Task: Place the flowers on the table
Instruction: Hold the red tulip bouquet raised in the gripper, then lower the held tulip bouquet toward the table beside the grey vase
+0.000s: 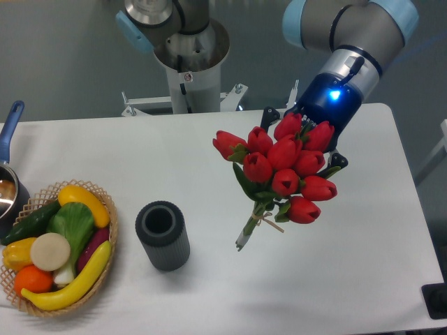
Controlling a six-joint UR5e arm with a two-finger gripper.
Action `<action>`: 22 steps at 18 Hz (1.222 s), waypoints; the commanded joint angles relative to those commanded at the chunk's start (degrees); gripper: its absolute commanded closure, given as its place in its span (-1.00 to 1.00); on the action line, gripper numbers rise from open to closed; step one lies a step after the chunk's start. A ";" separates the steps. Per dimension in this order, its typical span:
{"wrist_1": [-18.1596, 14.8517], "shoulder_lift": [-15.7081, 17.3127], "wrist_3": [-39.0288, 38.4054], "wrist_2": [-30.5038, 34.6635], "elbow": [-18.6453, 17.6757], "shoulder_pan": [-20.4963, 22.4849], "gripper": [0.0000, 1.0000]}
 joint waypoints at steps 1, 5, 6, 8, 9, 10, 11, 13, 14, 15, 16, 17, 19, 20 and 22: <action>0.09 0.00 0.09 0.00 -0.17 0.00 0.12; 0.00 0.00 1.76 0.09 -0.61 0.17 0.12; 0.00 0.00 1.76 0.09 -0.96 0.52 0.12; 0.00 0.26 1.85 0.17 -1.23 0.53 0.12; 0.00 0.44 1.85 0.26 -1.32 0.53 0.12; 0.09 0.53 1.85 0.61 -1.32 0.44 0.12; 0.09 0.70 2.02 1.75 -1.32 0.53 0.12; 0.09 0.88 2.02 4.99 -1.32 0.44 0.12; 0.09 1.23 2.11 6.84 -1.23 0.35 0.12; 0.09 1.58 2.02 8.60 -1.23 0.26 0.12; 0.09 1.67 2.11 10.44 -1.23 0.26 0.12; 0.09 1.76 2.55 12.11 -1.23 0.18 0.12; 0.09 2.28 4.73 14.58 -1.76 0.09 0.12; 0.09 2.46 5.70 15.98 -2.11 0.09 0.12; 0.09 2.63 6.59 19.75 -2.11 -0.26 0.12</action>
